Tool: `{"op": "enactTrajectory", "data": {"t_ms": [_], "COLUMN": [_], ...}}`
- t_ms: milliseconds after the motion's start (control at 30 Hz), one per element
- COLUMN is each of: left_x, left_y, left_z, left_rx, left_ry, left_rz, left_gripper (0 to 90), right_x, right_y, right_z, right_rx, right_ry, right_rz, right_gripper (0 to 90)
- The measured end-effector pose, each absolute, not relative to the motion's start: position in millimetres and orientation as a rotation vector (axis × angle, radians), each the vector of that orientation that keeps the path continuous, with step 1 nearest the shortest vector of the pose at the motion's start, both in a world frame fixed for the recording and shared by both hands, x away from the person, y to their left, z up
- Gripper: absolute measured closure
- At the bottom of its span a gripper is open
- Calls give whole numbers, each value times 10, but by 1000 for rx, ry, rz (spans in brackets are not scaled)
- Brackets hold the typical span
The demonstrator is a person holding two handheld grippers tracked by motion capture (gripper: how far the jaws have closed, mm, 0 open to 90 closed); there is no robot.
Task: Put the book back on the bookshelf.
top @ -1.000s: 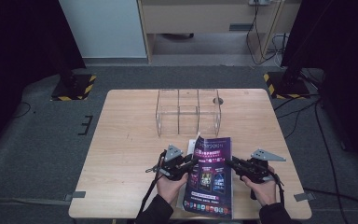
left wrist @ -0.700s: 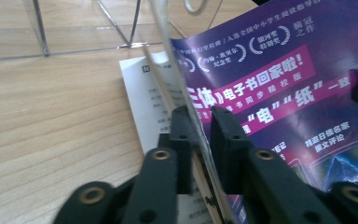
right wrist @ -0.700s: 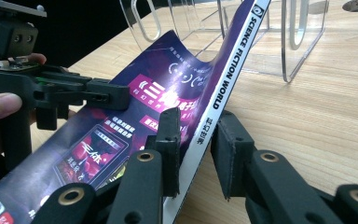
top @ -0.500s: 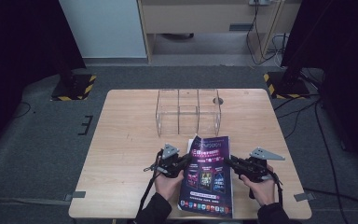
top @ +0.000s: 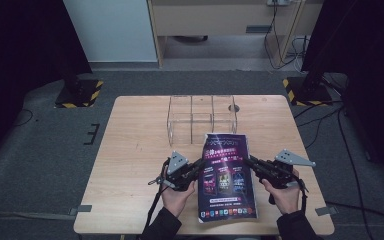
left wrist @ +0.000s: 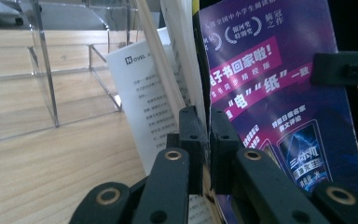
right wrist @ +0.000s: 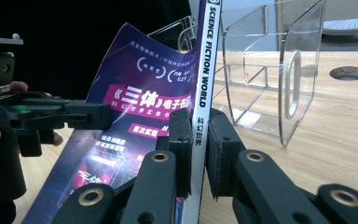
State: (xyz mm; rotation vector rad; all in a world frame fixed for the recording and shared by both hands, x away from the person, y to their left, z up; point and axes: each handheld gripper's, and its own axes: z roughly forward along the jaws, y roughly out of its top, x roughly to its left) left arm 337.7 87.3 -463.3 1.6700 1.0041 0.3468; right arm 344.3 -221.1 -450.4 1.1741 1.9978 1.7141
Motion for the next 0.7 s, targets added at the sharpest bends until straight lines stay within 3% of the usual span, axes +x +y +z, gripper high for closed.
{"op": "enactTrajectory", "data": {"t_ms": [433,700], "left_x": [3387,3400], "left_y": [1005,1098], "left_z": [-4703,-4749], "left_rx": [1671,1662], "left_ry": [1039,1059], "left_rz": [330,321], "left_gripper": [810,704], "right_x": [3405,3368], "right_y": [-2100,-2054], "right_z": [-4312,-4168], "right_rx": [1162,1135], "right_ry": [1997,1999], "right_rz": [1730,1766], "right_gripper": [834,836]}}
